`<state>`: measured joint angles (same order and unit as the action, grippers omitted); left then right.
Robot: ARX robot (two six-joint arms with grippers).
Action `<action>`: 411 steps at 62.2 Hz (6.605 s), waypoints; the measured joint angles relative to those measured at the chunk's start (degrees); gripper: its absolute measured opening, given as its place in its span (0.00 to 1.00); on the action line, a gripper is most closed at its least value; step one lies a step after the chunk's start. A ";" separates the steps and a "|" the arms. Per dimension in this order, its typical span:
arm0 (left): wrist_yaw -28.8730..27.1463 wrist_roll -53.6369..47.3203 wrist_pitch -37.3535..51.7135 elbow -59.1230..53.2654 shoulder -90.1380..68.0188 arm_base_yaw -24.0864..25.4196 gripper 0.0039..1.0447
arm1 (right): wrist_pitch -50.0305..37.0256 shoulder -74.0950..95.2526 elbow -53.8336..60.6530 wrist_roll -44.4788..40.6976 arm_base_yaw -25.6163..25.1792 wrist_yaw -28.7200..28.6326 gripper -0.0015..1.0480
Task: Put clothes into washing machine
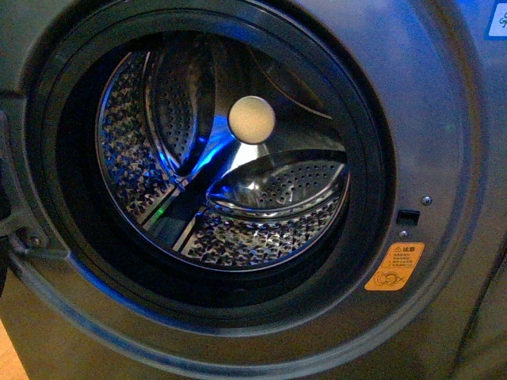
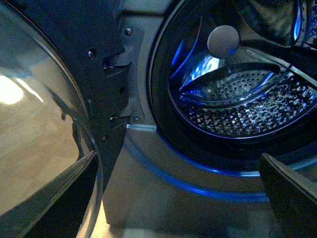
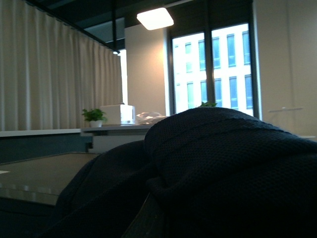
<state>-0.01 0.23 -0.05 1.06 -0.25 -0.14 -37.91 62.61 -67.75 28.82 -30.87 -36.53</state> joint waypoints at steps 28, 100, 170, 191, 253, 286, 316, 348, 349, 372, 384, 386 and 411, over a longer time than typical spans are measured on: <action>0.00 0.00 0.00 0.00 0.00 0.00 0.94 | 23.08 7.32 -14.69 -19.80 36.59 15.72 0.08; 5.01 2.99 1.70 -0.09 -0.59 1.79 0.94 | 24.90 6.25 -13.73 -27.15 56.52 20.46 0.08; 47.54 11.39 20.96 56.92 -66.51 -14.97 0.94 | 24.87 6.23 -13.57 -27.17 56.52 20.52 0.08; 55.34 15.39 34.32 54.73 -66.84 -25.33 0.94 | 24.87 6.16 -13.57 -27.17 56.52 20.55 0.08; 8.35 11.04 24.63 66.79 -75.87 -45.05 0.94 | 24.79 6.05 -13.57 -27.52 56.50 20.81 0.08; -11.06 7.78 36.48 67.73 -78.84 -44.28 0.46 | 24.68 5.86 -13.57 -27.58 56.52 20.79 0.23; -9.25 10.99 38.01 61.42 -74.88 -35.80 0.11 | 24.63 5.86 -13.57 -27.56 56.52 20.55 0.93; -2.19 15.32 40.94 45.27 -65.51 -21.09 0.11 | 24.63 5.84 -13.57 -27.58 56.52 20.59 0.93; -1.68 15.30 41.05 44.65 -65.07 -20.81 0.11 | 24.37 5.81 -13.51 -28.46 56.83 22.27 0.93; 1.55 13.77 40.52 37.48 -59.30 -19.15 0.11 | 19.63 -9.73 7.21 -34.16 51.15 43.43 0.93; 1.57 12.85 41.03 34.71 -59.78 -20.41 0.11 | 19.82 -18.84 21.73 -27.26 41.83 43.69 0.93; 1.55 12.79 41.24 34.36 -59.98 -20.68 0.11 | 19.85 -19.54 23.50 -26.05 41.38 44.41 0.93; 1.55 11.80 45.99 28.98 -66.40 -21.77 0.11 | 25.03 -25.55 44.68 -27.34 40.61 45.75 0.61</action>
<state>1.54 12.03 45.93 30.04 -66.65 -21.91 -12.88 37.06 -23.07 1.48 9.74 9.21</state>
